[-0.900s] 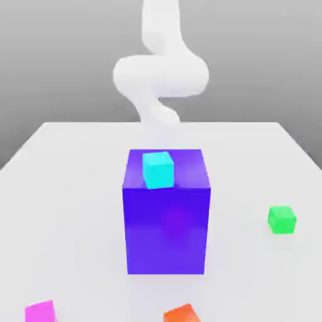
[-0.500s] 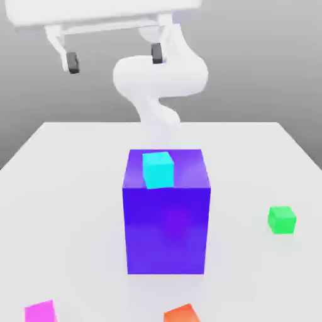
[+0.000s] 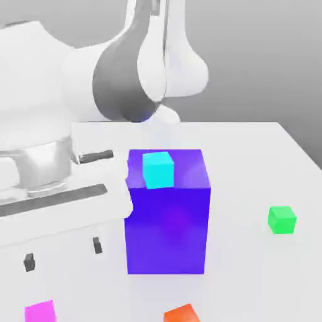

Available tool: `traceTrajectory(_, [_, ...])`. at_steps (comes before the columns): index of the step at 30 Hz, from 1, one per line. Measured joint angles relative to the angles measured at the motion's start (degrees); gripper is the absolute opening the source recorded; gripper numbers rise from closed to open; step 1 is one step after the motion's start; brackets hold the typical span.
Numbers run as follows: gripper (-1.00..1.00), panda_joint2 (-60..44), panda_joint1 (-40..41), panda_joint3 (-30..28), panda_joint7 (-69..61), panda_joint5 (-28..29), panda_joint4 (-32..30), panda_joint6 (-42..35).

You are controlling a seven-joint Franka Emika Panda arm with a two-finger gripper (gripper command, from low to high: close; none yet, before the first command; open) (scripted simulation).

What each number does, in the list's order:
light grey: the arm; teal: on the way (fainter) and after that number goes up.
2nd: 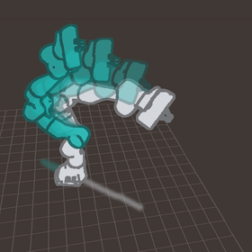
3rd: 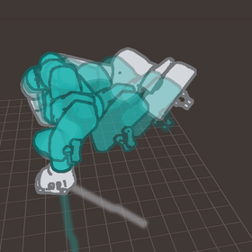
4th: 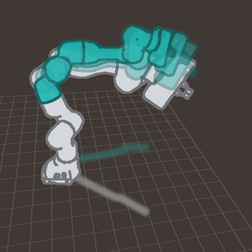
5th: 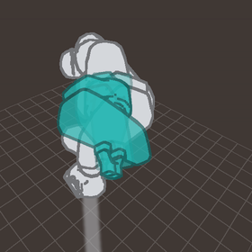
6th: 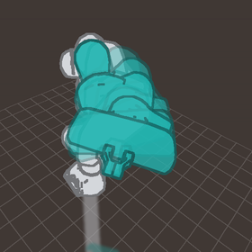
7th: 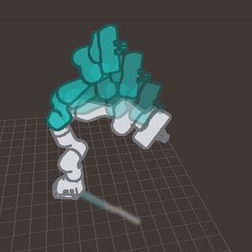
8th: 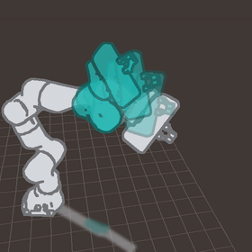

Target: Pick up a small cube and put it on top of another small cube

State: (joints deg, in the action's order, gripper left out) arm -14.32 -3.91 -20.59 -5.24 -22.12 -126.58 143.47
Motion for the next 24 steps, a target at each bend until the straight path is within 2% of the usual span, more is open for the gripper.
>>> traceTrajectory(6, [0.0, -9.53, 2.42, -1.36, -5.26, 3.13, 0.44, 4.24])
traceTrajectory(10, [0.0, -17.71, 5.66, 2.08, -8.68, 0.06, 2.31, 9.9])
traceTrajectory(11, [-1.0, -19.13, 6.34, 2.91, -9.23, -0.65, 2.67, 10.93])
traceTrajectory(17, [-1.0, -19.84, 6.68, 3.32, -9.53, -1.04, 2.86, 11.32])
traceTrajectory(22, [-1.0, -12.04, 3.11, -0.4, -6.53, 3.45, 1.33, 6.0])
traceTrajectory(24, [-1.0, -9.64, 0.36, 1.53, -8.12, 4.95, 0.34, 5.73])
